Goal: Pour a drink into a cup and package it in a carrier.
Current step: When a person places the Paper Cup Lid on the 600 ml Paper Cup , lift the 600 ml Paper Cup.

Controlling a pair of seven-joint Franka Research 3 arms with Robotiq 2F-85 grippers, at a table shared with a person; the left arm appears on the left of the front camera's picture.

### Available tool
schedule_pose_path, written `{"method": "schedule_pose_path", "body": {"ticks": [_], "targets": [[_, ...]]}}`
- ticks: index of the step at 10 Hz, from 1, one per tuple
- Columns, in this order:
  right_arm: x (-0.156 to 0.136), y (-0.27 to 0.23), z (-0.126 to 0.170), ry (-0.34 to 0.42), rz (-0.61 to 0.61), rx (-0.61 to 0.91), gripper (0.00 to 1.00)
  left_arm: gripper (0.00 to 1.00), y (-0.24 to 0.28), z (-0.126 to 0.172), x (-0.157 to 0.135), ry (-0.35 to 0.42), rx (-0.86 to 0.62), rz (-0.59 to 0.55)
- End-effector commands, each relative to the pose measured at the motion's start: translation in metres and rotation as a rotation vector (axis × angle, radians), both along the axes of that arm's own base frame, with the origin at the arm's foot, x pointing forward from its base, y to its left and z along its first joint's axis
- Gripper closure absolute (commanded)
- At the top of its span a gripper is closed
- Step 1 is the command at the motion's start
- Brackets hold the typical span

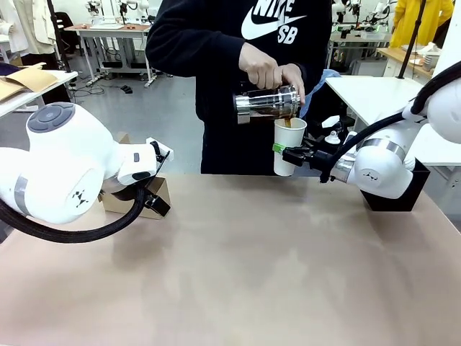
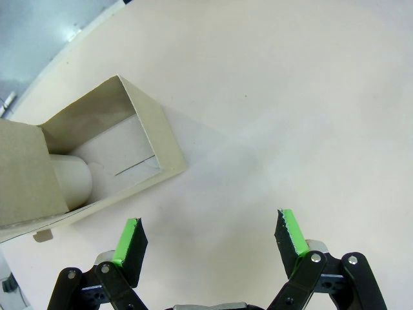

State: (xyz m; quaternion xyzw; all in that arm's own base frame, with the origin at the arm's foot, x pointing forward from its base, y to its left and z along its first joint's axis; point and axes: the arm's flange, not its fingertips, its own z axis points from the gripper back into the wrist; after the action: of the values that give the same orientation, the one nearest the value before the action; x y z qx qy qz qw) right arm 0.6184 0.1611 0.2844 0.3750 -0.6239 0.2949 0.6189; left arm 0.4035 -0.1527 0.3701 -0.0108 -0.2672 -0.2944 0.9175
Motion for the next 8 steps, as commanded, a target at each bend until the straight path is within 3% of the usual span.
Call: {"method": "schedule_pose_path", "body": {"ticks": [1,8], "targets": [[-0.0003,0.0032,0.0003,-0.004,-0.011,-0.015,0.19,0.00,0.0005,0.0003,0.0000,0.000,-0.003,0.000],[-0.0003,0.0032,0.0003,-0.004,-0.011,-0.015,0.19,0.00,0.0005,0.0003,0.0000,0.000,-0.003,0.000]]}}
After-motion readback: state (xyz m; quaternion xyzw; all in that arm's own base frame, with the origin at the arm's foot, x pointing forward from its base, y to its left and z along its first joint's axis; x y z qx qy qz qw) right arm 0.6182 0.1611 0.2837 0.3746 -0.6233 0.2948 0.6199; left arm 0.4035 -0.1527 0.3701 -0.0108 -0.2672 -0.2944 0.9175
